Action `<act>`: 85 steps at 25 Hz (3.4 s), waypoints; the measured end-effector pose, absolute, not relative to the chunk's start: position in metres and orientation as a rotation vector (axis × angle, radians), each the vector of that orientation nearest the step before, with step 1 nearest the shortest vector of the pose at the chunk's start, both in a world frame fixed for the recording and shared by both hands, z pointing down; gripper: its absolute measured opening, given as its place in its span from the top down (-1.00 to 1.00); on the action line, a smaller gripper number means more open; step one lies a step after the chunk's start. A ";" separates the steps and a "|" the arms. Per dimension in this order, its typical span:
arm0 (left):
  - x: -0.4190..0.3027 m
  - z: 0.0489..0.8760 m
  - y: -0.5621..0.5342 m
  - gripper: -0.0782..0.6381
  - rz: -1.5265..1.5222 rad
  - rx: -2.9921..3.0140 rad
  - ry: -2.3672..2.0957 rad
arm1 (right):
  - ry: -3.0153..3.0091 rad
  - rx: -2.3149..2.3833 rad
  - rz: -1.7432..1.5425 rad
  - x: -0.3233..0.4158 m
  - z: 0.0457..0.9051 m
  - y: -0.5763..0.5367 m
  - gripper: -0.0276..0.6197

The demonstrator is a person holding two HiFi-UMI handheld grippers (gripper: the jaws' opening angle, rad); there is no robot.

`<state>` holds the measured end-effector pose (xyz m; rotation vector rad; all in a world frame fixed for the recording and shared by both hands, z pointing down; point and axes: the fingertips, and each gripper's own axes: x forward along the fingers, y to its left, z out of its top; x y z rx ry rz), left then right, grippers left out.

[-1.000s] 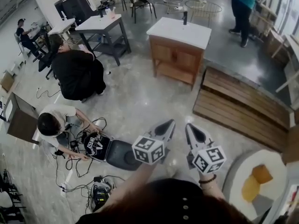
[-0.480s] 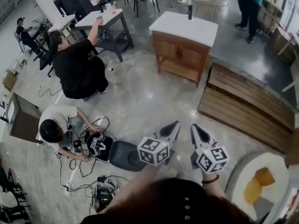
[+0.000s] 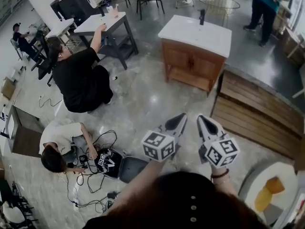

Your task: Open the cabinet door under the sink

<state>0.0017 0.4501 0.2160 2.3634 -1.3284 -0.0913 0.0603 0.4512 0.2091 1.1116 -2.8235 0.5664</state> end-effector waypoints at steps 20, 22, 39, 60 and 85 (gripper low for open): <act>-0.046 0.252 0.298 0.76 -0.018 2.355 -1.159 | -2.795 1.182 0.716 0.008 0.231 0.288 0.90; -0.045 0.260 0.271 0.76 -0.006 2.357 -1.143 | -2.811 1.153 0.771 0.001 0.240 0.262 0.90; -0.038 0.257 0.054 0.76 -0.013 2.340 -1.217 | -2.792 1.060 0.825 0.004 0.248 0.057 0.90; -0.048 0.320 -0.029 0.76 0.182 2.301 -1.050 | -2.561 1.313 0.936 0.008 0.312 -0.028 0.90; -0.079 0.504 -0.098 0.76 0.268 2.159 -0.996 | -2.273 1.437 0.874 -0.013 0.495 -0.109 0.90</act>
